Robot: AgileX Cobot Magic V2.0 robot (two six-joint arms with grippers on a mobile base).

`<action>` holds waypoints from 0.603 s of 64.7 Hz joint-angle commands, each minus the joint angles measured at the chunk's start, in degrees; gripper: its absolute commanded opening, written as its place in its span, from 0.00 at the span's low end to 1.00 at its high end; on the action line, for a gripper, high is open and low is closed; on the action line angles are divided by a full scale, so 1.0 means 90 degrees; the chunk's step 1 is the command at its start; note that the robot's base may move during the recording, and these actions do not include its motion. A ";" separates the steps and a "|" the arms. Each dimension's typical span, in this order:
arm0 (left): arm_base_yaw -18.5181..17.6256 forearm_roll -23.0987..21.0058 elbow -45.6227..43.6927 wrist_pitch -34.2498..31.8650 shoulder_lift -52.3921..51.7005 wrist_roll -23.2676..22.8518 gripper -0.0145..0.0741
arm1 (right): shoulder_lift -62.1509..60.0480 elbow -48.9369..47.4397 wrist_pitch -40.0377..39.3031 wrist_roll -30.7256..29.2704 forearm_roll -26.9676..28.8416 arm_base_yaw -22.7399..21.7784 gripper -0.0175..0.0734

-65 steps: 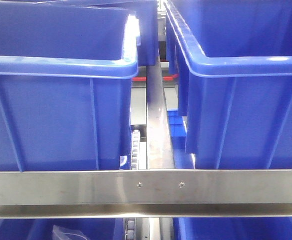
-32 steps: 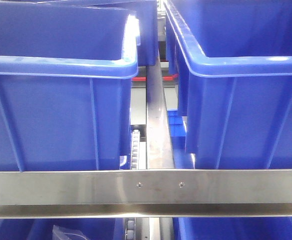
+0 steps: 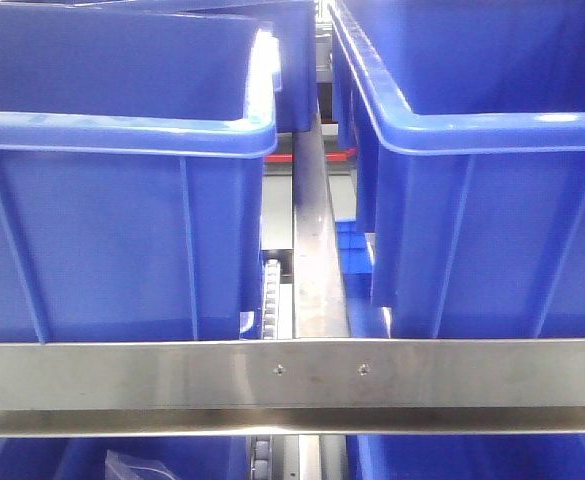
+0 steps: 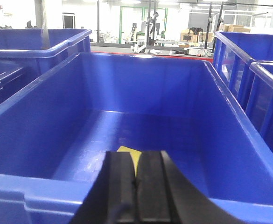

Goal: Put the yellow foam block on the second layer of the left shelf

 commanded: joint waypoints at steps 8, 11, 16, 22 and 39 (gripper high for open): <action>-0.0005 -0.0036 0.0171 -0.0512 -0.0134 -0.0021 0.30 | -0.0169 0.0384 -0.0558 0.0111 -0.0066 -0.0201 0.24; -0.0005 -0.0036 0.0171 -0.0512 -0.0134 -0.0021 0.30 | -0.0306 0.0541 -0.0558 0.0237 -0.0066 -0.0242 0.24; -0.0005 -0.0036 0.0171 -0.0512 -0.0134 -0.0021 0.30 | -0.0635 0.0721 -0.0365 0.0389 -0.0066 -0.0304 0.24; -0.0005 -0.0036 0.0171 -0.0512 -0.0134 -0.0021 0.30 | -0.1024 0.0715 -0.0014 0.0380 -0.0073 -0.0336 0.24; -0.0005 -0.0036 0.0171 -0.0512 -0.0107 -0.0021 0.30 | -0.1000 0.0716 -0.0205 0.0380 -0.0073 -0.0336 0.24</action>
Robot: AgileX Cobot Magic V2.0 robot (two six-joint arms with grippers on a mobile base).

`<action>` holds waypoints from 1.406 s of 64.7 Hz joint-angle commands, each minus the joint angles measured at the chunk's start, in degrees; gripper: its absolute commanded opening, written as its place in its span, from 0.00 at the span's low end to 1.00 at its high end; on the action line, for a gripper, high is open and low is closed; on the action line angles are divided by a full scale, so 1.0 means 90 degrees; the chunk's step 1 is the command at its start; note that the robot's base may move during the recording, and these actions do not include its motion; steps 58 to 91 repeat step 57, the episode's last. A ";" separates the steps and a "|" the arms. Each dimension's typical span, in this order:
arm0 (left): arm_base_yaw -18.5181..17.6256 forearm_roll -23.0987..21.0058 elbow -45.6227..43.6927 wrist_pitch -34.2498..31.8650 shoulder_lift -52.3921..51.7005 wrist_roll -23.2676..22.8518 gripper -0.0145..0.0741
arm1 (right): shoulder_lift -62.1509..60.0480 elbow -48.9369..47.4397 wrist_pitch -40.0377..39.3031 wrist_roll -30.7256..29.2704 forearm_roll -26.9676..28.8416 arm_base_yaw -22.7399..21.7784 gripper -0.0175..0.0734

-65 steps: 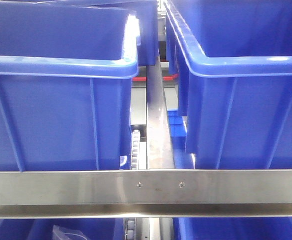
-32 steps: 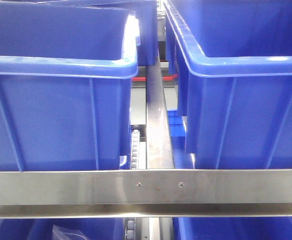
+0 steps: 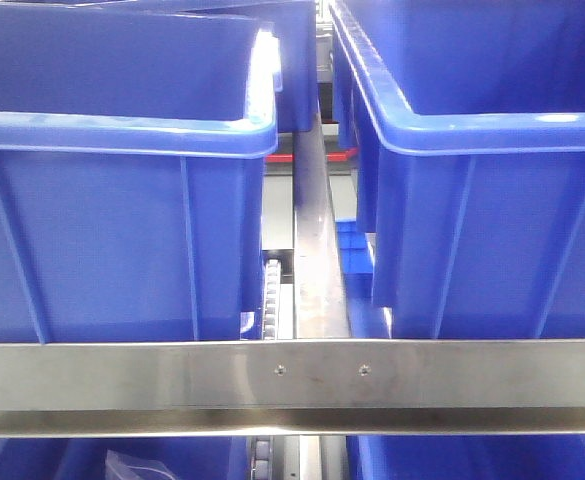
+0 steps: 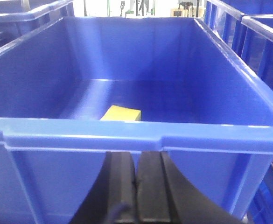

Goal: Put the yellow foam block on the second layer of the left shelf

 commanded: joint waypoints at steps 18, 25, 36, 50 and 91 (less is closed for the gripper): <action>-0.0005 -0.0036 0.0171 -0.0512 -0.0107 -0.0021 0.30 | -0.0130 -0.0132 -0.0643 0.0021 -0.0050 -0.0031 0.24; -0.0005 0.0000 0.0171 -0.0512 -0.0107 -0.0021 0.30 | -0.0130 -0.0132 -0.0643 0.0021 -0.0050 -0.0031 0.24; -0.0005 -0.0036 0.0171 -0.0512 -0.0107 -0.0021 0.30 | -0.0130 -0.0132 -0.0643 0.0021 -0.0050 -0.0031 0.24; -0.0005 -0.0036 0.0171 -0.0512 -0.0107 -0.0021 0.30 | -0.0130 -0.0132 -0.0643 0.0021 -0.0050 -0.0031 0.24; -0.0005 -0.0036 0.0171 -0.0512 -0.0107 -0.0021 0.30 | -0.0130 -0.0132 -0.0643 0.0021 -0.0050 -0.0031 0.24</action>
